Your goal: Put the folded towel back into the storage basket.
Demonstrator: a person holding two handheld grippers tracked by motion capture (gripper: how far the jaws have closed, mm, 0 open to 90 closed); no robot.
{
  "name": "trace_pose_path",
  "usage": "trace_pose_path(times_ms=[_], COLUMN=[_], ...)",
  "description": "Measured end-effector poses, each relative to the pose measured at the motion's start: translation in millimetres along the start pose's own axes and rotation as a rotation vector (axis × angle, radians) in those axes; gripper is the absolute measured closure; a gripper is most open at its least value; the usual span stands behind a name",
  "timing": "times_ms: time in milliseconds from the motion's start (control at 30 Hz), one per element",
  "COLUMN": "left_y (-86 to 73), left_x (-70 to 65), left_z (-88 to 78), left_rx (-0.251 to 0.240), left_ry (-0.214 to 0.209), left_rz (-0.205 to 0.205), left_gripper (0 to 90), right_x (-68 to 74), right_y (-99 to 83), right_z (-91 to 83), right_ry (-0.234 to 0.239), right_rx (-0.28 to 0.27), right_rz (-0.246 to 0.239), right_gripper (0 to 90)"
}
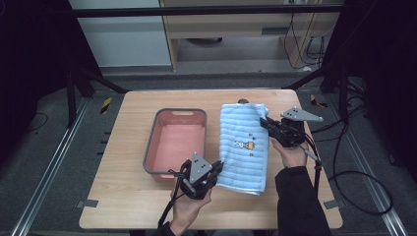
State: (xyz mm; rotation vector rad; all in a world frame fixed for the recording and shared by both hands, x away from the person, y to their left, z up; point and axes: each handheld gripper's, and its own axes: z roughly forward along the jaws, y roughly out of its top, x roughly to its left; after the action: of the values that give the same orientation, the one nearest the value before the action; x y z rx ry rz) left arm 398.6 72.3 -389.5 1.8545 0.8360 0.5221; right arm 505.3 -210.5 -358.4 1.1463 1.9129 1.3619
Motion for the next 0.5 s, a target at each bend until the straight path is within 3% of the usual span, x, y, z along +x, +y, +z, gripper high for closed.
trace_pose_path(times_ms=[233,500], left_y=[14.3,23.5], left_x=[8.9,24.6], left_z=[-15.5,-31.6], left_rx=[-0.033,-0.069], left_ry=[0.018,0.039], left_rz=[0.018,0.003], left_gripper=[86.1,86.1], right_x=[11.2,24.2], right_y=[23.7,47.0], right_z=[-1.4,4.3], right_ry=[0.001,0.016], right_rx=[-0.029,-0.051], right_rz=[-0.019,-0.046], right_gripper=[83.2,83.2])
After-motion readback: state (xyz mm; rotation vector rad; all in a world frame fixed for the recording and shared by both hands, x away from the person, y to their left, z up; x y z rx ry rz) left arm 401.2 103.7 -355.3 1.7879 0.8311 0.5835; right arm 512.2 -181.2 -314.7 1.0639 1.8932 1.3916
